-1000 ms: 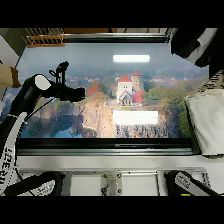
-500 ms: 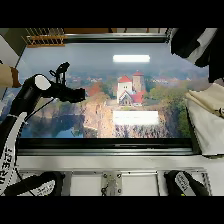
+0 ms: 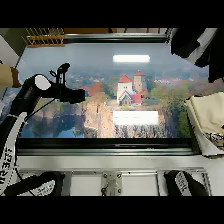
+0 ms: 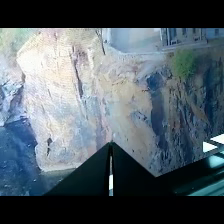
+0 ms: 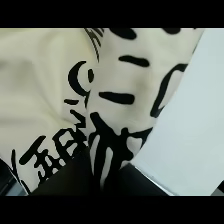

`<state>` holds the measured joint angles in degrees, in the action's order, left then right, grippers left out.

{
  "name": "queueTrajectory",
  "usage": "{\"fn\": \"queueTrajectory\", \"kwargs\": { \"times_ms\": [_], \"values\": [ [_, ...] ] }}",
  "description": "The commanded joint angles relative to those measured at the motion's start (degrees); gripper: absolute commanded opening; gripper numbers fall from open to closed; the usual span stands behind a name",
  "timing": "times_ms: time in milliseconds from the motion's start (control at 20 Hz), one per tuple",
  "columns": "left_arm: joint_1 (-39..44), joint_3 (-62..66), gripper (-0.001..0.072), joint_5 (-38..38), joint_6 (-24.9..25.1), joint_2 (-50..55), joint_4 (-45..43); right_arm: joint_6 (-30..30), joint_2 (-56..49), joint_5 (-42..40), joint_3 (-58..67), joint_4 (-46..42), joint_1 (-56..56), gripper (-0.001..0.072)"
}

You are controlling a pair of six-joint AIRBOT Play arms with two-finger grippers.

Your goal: Fold the clothes and pants, and hang the long-sleeved shirts on hangers.

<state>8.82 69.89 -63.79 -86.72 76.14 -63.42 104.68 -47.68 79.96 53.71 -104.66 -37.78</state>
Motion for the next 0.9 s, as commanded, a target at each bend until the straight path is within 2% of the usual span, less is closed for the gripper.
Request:
{"fn": "queueTrajectory", "kwargs": {
  "times_ms": [0, 50, 100, 150, 200, 350, 500, 650, 750, 850],
  "values": [
    [0.0, 0.0, 0.0006, -0.3, 0.9, 0.0, 0.0, 0.3, 0.3, -0.3, -2.3, -0.9, -0.5, 0.0021],
    [0.0, 0.0, 0.0006, -0.3, 0.9, 0.0, 0.0, 0.3, 0.3, -0.8, -2.3, -1.0, -0.5, 0.0038],
    [0.0, 0.0, 0.0006, -0.3, 0.9, 0.0, 0.0, 0.0, 0.4, -1.5, -2.3, -1.0, -0.5, 0.0262],
    [0.0, 0.0, 0.0006, -0.3, 0.9, 0.0, 0.0, -0.6, 0.4, -2.4, -2.3, -1.0, -0.5, 0.0593],
    [0.0, 0.0, 0.0006, -0.3, 1.0, 0.0, 0.0, -1.6, 0.4, -3.5, -1.7, -0.8, -0.4, 0.0711],
    [0.0, 0.0, 0.0006, -0.2, 1.0, 0.0, 0.1, -6.1, 2.0, -8.3, 1.4, 5.3, 0.3, 0.0711],
    [0.0, 0.0, 0.0006, -0.2, 0.9, 0.0, 0.1, -15.0, 5.6, -15.0, 2.0, 23.2, 5.1, 0.0711],
    [0.0, 0.0, 0.0006, -0.2, 0.9, 0.0, 0.1, -21.8, 5.6, -15.7, 1.9, 39.3, 14.6, 0.0711],
    [0.0, 0.0, 0.0006, 0.3, 0.9, 0.0, 0.1, -23.6, 3.9, -15.7, 1.9, 42.9, 23.4, 0.0711],
    [0.0, 0.0, 0.0006, 0.3, 0.9, 0.0, 0.1, -24.0, 1.8, -15.9, 1.9, 42.8, 32.5, 0.0711]
  ]
}}
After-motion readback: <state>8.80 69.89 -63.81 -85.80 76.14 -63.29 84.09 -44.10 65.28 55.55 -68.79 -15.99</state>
